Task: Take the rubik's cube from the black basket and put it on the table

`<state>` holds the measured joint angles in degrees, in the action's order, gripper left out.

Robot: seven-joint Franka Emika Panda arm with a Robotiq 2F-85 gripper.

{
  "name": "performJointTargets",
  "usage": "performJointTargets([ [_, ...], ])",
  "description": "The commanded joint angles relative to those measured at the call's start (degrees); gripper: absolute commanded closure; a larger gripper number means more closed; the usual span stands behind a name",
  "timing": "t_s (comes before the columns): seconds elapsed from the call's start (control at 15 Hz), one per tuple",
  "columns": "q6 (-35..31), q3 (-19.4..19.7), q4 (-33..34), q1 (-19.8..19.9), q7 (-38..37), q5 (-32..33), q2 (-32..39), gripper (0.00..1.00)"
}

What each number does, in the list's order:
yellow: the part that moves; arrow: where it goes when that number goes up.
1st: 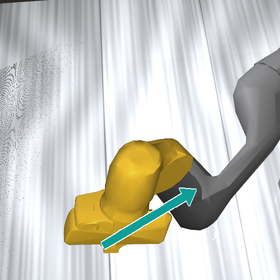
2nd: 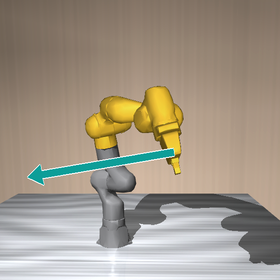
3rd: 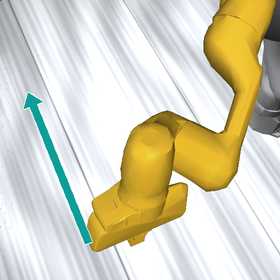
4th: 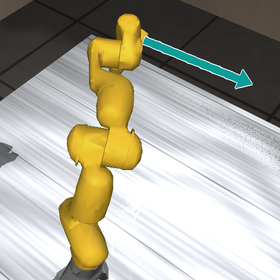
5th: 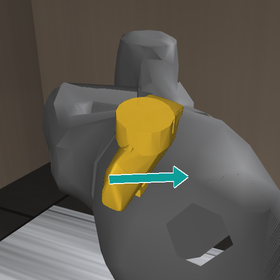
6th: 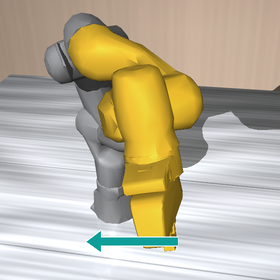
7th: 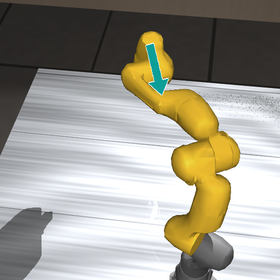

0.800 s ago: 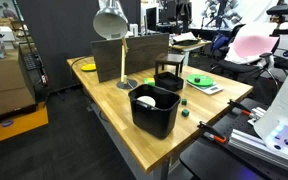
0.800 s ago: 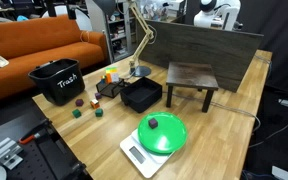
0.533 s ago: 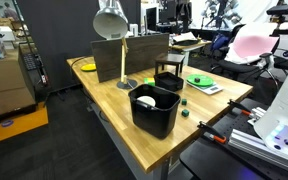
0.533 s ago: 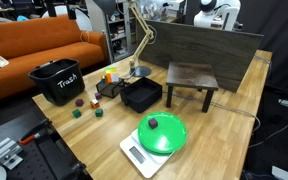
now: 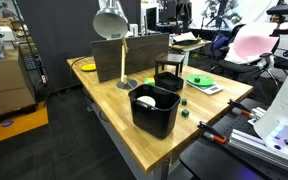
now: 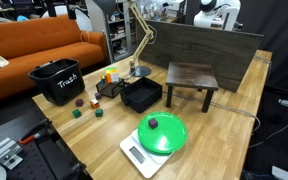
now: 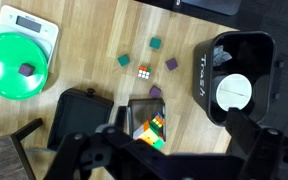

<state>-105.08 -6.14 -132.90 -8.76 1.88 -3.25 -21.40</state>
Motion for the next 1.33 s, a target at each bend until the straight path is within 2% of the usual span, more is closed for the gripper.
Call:
performJointTargets([
  [0.0,0.12,-0.28,0.10,0.30,0.06,-0.09,0.02,0.00],
  [0.27,-0.59,-0.68,0.86,1.37,-2.60,2.17,1.77,0.00],
  [0.4,-3.10,-0.02,1.00,1.72,-1.77,2.83,3.23,0.00],
  [0.73,-11.26,2.80,2.80,2.41,0.76,-1.40,9.64,0.00],
  [0.8,-11.59,3.06,3.30,2.54,0.76,-1.68,10.83,0.00],
  [0.87,-11.50,2.43,1.41,2.54,-0.53,-0.08,8.79,0.00],
  [1.27,-11.85,2.70,2.92,2.62,-0.48,-0.52,10.83,0.00],
])
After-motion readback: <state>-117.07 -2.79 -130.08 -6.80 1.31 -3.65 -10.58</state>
